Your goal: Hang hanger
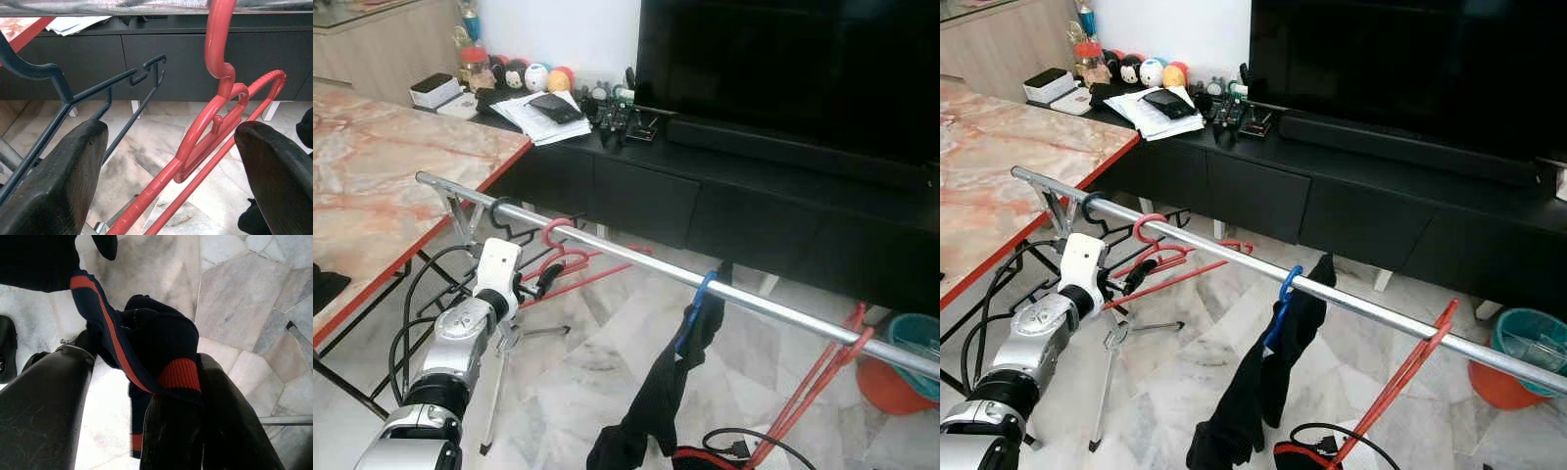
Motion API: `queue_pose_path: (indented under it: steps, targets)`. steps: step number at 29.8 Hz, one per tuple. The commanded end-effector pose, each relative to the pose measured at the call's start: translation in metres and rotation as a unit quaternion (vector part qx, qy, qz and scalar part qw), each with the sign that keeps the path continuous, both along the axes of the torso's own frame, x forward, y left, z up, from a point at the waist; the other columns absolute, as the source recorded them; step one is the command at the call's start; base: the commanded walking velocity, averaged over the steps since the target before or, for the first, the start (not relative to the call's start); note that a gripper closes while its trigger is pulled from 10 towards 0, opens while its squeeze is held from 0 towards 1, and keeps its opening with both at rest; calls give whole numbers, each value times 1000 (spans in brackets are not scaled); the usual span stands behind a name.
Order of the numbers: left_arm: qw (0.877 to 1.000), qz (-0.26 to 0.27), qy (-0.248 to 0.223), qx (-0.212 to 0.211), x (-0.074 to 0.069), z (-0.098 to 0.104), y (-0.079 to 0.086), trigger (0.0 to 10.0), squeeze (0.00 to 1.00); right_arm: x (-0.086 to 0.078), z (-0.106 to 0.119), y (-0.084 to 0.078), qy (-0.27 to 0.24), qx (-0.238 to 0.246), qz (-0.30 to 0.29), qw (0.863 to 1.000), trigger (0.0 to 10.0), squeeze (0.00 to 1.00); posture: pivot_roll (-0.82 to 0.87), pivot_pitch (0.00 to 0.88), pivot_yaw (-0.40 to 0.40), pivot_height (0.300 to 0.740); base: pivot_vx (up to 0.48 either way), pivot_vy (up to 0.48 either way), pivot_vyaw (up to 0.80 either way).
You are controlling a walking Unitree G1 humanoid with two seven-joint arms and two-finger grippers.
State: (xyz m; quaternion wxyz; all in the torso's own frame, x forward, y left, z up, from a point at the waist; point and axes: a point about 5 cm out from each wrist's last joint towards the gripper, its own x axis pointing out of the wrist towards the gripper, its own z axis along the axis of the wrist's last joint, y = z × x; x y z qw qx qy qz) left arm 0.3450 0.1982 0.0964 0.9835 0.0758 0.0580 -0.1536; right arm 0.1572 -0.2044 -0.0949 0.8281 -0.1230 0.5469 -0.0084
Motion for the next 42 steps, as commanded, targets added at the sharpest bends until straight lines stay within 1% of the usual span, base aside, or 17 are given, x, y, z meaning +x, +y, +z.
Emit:
queue_pose_path:
  steps: [1, 19, 21, 22, 23, 24, 35, 38, 42]
  targets:
    - [1000, -1, 1, 2, 1, 1, 2, 10000, 0, 2, 1, -2, -2, -2, 2, 1000, 10000, 0, 45, 0, -64, 740, 0, 0, 0]
    - [1000, -1, 1, 2, 1, 1, 2, 10000, 0, 2, 1, -2, -2, -2, 2, 1000, 10000, 0, 45, 0, -64, 740, 0, 0, 0]
    - [1000, -2, 5, 4, 4, 0, 2, 10000, 0, 2, 1, -2, -2, -2, 2, 1000, 10000, 0, 36, 0, -61, 740, 0, 0, 0]
    - [997, -39, 73, -5, 4, -18, -15, 10000, 0, 1, 1, -4, -3, -3, 2, 1000, 10000, 0, 3, 0, -55, 740, 0, 0, 0]
    - [994, -50, 92, -8, 3, -23, -20, 10000, 0, 1, 1, -5, -4, -4, 2, 1000, 10000, 0, 3, 0, -55, 740, 0, 0, 0]
    - [993, -56, 101, -10, 3, -25, -23, 10000, 0, 1, 1, -5, -4, -4, 2, 1000, 10000, 0, 3, 0, -55, 740, 0, 0, 0]
    - [992, -69, 107, -3, 3, -26, -26, 10000, 0, 1, 1, -4, -5, -2, 1, 1000, 10000, 0, 4, 0, -52, 740, 0, 0, 0]
    - [994, -52, 101, 9, 4, -27, -25, 10000, 0, 1, 1, -4, -5, -2, 1, 1000, 10000, 0, 4, 0, -52, 740, 0, 0, 0]
    - [995, -40, 92, 6, 5, -25, -26, 10000, 0, 1, 1, -4, -5, -2, 1, 1000, 10000, 0, 3, 0, -53, 740, 0, 0, 0]
